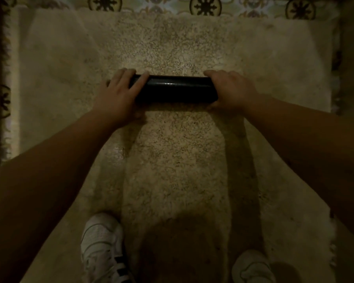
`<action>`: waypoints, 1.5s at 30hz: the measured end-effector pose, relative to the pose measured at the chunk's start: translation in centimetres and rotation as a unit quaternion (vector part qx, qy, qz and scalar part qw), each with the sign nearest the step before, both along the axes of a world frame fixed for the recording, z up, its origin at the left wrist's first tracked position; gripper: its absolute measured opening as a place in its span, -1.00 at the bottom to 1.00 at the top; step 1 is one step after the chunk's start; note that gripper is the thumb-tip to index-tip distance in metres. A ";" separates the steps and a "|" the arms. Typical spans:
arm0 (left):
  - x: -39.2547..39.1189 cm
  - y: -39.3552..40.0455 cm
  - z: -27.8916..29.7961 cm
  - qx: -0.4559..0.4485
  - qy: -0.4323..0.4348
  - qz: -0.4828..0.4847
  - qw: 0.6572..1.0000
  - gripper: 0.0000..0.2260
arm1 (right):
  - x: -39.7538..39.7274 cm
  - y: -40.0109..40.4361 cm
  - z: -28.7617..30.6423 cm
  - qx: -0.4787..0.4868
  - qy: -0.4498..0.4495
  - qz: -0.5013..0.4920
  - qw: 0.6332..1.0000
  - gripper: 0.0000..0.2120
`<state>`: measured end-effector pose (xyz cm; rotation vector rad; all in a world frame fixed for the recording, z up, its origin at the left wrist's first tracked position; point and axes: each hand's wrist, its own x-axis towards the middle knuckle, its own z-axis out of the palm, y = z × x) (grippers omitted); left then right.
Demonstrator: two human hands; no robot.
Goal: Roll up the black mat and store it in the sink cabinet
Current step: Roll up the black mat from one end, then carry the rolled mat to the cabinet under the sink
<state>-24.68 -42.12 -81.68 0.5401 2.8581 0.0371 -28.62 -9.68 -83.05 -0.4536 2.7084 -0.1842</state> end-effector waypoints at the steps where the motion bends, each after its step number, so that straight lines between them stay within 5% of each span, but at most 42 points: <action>1: -0.5 0.3 0.2 0.001 -0.012 0.008 1.000 -0.01 | -0.3 0.0 0.2 -0.008 -0.010 -0.013 1.000 -0.14; 6: -1.9 1.4 0.2 0.016 -0.043 0.045 0.998 -0.12 | -0.2 0.6 0.0 -0.042 0.015 0.003 0.999 -0.38; 13: -3.3 1.0 0.5 -0.020 -0.041 -0.003 0.999 -0.23 | -0.1 2.1 0.0 -0.054 0.006 0.026 0.998 -0.19; 18: -3.3 0.4 0.9 -0.015 -0.029 -0.026 0.999 -0.29 | 0.0 1.7 0.6 -0.058 -0.001 0.001 0.998 -0.34; 24: -3.8 -0.6 2.0 0.020 -0.197 -0.035 0.980 -0.21 | 0.2 2.1 2.5 -0.058 -0.148 -0.010 0.987 -0.24; 28: -4.6 -2.0 3.9 0.111 -0.304 0.042 0.945 -0.22 | 0.7 2.7 3.8 -0.126 -0.210 -0.085 0.966 -0.39; 32: -4.9 -3.4 5.8 0.210 -0.318 0.116 0.917 -0.39 | -0.2 3.3 6.0 -0.200 -0.251 -0.154 0.934 -0.52; 38: -2.2 -4.0 7.0 0.474 -0.333 0.229 0.782 -0.67 | 0.6 5.0 9.0 -0.379 -0.297 -0.266 0.835 -0.49; 42: -0.4 -2.9 7.4 0.572 -0.374 0.311 0.660 -0.84 | 2.0 4.0 9.2 -0.462 -0.202 -0.363 0.783 -0.63; 45: -0.1 -1.8 8.8 0.608 -0.360 0.344 0.619 -0.78 | 1.9 3.2 10.2 -0.498 -0.170 -0.390 0.756 -0.66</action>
